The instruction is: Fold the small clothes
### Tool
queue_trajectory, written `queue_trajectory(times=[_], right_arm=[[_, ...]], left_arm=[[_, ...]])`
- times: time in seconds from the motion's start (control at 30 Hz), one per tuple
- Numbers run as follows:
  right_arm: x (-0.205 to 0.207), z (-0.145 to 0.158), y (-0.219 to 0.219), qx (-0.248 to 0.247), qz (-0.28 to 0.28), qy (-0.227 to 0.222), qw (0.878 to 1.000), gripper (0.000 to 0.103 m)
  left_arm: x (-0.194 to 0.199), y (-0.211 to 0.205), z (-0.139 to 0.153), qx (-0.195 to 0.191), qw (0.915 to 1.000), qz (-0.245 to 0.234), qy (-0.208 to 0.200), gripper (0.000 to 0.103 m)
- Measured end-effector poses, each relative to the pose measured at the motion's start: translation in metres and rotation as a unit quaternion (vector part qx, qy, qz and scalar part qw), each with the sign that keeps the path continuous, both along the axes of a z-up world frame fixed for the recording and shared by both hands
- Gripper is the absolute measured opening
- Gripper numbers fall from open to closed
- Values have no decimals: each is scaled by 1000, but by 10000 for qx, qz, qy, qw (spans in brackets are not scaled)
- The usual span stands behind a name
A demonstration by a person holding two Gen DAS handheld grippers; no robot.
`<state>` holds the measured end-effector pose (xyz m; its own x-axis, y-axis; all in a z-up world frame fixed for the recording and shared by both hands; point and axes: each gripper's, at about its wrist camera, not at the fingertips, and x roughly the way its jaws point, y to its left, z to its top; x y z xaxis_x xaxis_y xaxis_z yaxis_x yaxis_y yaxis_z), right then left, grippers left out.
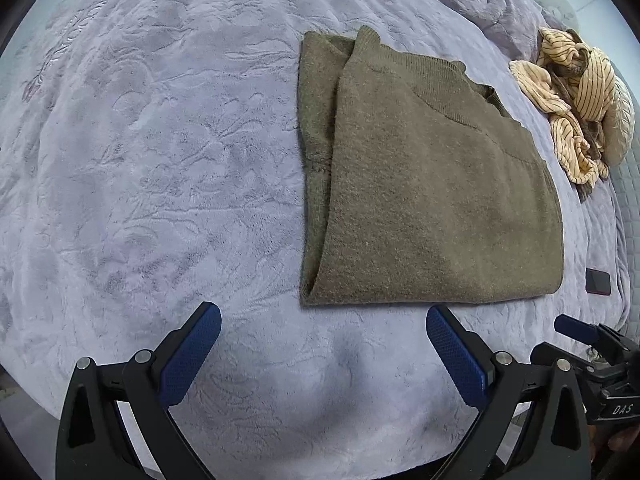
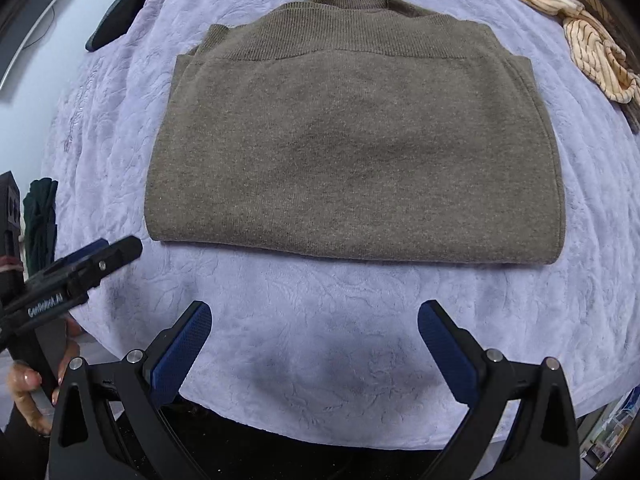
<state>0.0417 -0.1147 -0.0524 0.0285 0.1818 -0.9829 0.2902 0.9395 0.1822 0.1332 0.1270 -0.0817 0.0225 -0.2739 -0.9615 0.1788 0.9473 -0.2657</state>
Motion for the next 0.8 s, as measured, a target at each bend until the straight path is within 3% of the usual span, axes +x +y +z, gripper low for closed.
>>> queue_trajectory(times=[0.2,0.27,0.33,0.57,0.63,0.67,0.7,0.73,0.77,0.8], right_arm=[[8,6,-60,-207,-444,-246,9985,103],[15,5,-96,-306,-737,-324,9963,103],[23,2,-130,-489,-947,-399,9935,103],[44,-31,-209,-615,-1452,-352,9869,87],[47,-41,-227,-446,-1635,-402,9847,78],[49,-47,-234,-344,-1725,-368,9837,64],[50,-55,-239,-206,-1823,-280,9826,34],[50,-64,-244,-7,-1928,-165,9811,21],[50,-69,-246,189,-2012,-135,9793,17],[52,-68,-247,226,-1983,-178,9797,15]], left_arm=[[32,-15,2,-397,9987,-202,-253,103],[46,-24,3,-442,9978,-321,-373,92],[63,-36,3,-476,9968,-452,-451,91],[114,-67,-12,-623,9941,-775,-422,91],[121,-75,-21,-616,9938,-852,-357,89],[122,-79,-26,-555,9939,-886,-336,76],[123,-82,-32,-426,9945,-914,-286,68],[124,-85,-36,-206,9953,-911,-267,54],[123,-87,-38,0,9954,-903,-315,46],[123,-87,-38,73,9952,-905,-366,46]])
